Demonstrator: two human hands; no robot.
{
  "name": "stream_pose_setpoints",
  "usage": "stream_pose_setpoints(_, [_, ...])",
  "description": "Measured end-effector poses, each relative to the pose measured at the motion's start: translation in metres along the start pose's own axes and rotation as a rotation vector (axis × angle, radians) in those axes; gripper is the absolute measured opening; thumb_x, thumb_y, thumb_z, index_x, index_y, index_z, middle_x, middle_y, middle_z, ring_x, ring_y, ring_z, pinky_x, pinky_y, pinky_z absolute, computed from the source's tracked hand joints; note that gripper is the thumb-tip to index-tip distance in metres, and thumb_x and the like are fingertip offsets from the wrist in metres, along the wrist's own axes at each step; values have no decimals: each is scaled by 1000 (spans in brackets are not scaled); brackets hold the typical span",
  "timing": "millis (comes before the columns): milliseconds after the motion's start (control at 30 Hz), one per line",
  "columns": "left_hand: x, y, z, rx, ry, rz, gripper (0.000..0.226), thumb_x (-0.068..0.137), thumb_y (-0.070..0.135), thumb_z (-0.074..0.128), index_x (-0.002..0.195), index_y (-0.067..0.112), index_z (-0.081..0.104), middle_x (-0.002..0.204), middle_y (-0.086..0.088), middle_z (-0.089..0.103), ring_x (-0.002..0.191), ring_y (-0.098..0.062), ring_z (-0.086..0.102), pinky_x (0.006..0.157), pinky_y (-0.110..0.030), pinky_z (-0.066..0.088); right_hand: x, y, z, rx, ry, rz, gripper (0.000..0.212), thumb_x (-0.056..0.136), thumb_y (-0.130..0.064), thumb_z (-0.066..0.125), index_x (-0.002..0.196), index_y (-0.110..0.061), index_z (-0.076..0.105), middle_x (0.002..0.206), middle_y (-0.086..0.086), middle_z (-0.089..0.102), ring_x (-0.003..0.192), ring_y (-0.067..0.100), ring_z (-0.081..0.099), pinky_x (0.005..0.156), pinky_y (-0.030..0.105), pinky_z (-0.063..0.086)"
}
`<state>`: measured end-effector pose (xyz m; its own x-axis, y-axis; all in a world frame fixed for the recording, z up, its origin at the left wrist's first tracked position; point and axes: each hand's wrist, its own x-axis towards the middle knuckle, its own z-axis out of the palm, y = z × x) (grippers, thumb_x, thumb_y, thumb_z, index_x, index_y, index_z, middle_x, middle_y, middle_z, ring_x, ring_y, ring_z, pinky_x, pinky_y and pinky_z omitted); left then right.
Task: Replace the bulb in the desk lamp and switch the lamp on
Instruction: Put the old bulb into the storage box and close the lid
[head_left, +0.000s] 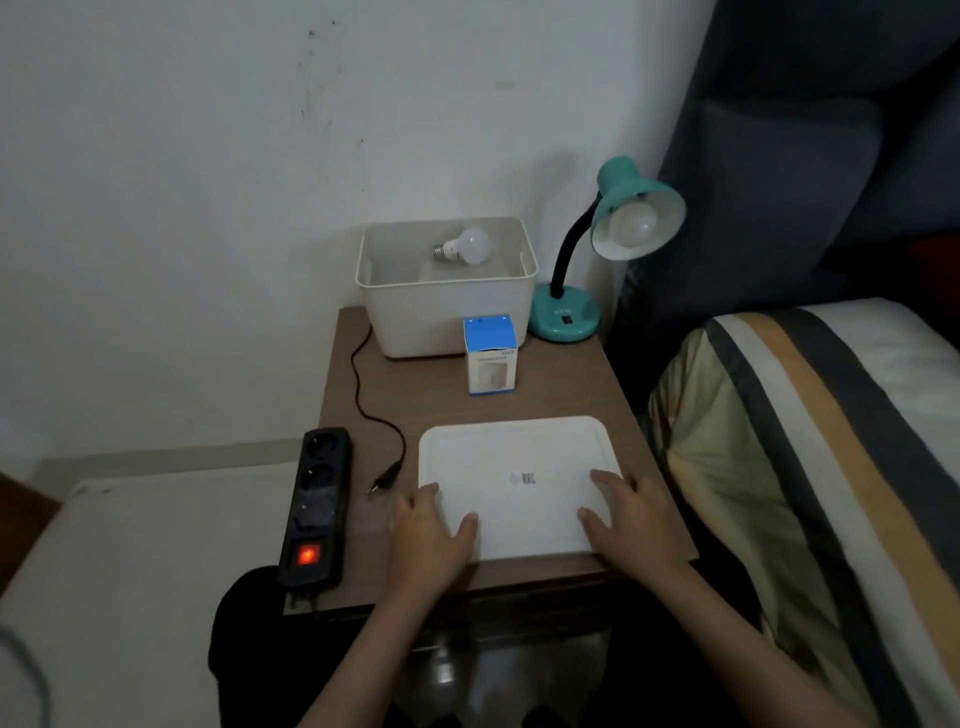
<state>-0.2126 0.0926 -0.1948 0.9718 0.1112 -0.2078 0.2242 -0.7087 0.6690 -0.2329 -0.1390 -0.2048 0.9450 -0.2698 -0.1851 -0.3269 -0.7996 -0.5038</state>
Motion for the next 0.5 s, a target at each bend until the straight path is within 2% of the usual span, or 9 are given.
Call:
stream_pose_setpoints(133, [-9,3,9,87,-73,29,56,79,43,64,123,13,47,133,-16,36,127,-35,29,101,-36,34,-4,-9,3,-19,-19,36,61,85,-46,58,140,-27,41,132,22,42,127,39,35,105,39,35])
stream_pose_setpoints(300, [-11,9,4,86,-55,73,63,73,48,69,122,15,49,129,-12,34,122,-33,39,98,-35,39,-10,-21,-1,-37,4,74,62,86,-47,57,141,-26,40,132,23,37,128,40,29,103,38,35])
stream_pose_setpoints(500, [-1,29,-27,136,39,154,65,73,52,68,125,19,46,143,-10,25,127,-30,35,95,-39,43,-2,-49,-29,-40,103,-19,59,86,-49,55,139,-28,42,137,20,31,128,38,30,98,40,41])
